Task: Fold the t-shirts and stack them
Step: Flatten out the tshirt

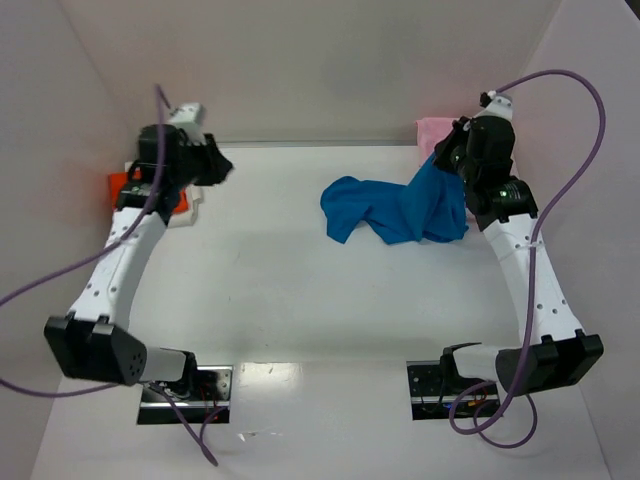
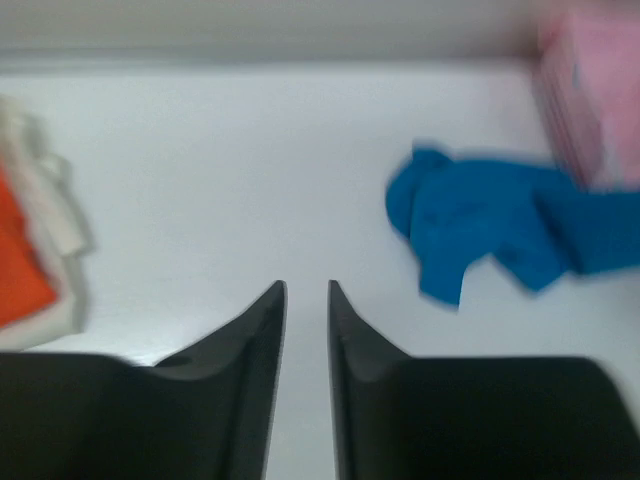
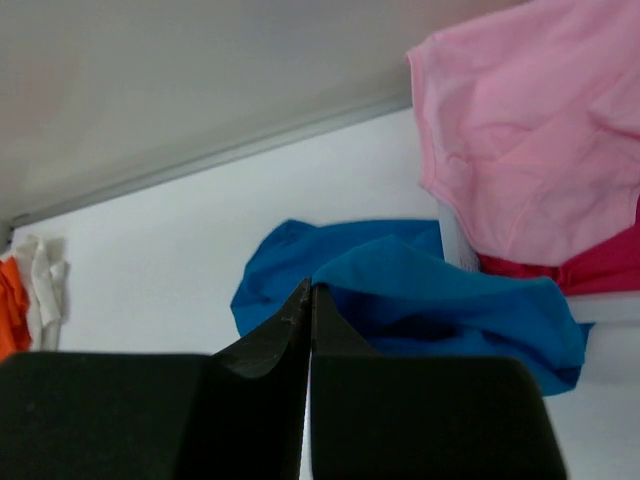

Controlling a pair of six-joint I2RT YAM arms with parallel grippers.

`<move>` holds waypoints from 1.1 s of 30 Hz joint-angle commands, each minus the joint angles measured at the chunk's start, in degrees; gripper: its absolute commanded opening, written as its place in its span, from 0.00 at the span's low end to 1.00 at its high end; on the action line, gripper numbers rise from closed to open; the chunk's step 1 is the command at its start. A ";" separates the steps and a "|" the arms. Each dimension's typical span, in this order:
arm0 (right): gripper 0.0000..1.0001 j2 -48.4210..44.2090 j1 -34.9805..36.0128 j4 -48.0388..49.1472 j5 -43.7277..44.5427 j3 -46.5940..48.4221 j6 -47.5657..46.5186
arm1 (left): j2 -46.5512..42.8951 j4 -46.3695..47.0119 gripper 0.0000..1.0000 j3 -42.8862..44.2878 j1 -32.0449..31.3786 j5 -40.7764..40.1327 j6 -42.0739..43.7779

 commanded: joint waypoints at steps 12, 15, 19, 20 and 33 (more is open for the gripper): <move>0.00 -1.34 -0.89 3.26 2.65 -8.45 1.28 | 25.44 11.85 0.76 1.63 -23.54 17.06 4.50; 0.00 -0.90 -1.51 3.71 3.17 -9.07 1.28 | 31.54 9.22 0.76 5.37 -29.67 7.78 4.92; 0.00 -0.90 -2.80 4.23 3.17 -11.08 1.87 | 36.28 8.77 0.76 7.44 -34.85 -8.62 2.49; 0.00 -0.90 -3.37 4.25 3.17 -11.11 2.42 | 36.86 9.47 0.76 7.48 -35.50 -12.97 2.46; 0.00 -1.43 -6.87 5.38 2.03 -12.94 2.42 | 51.22 7.46 0.72 17.97 -38.30 -29.84 2.22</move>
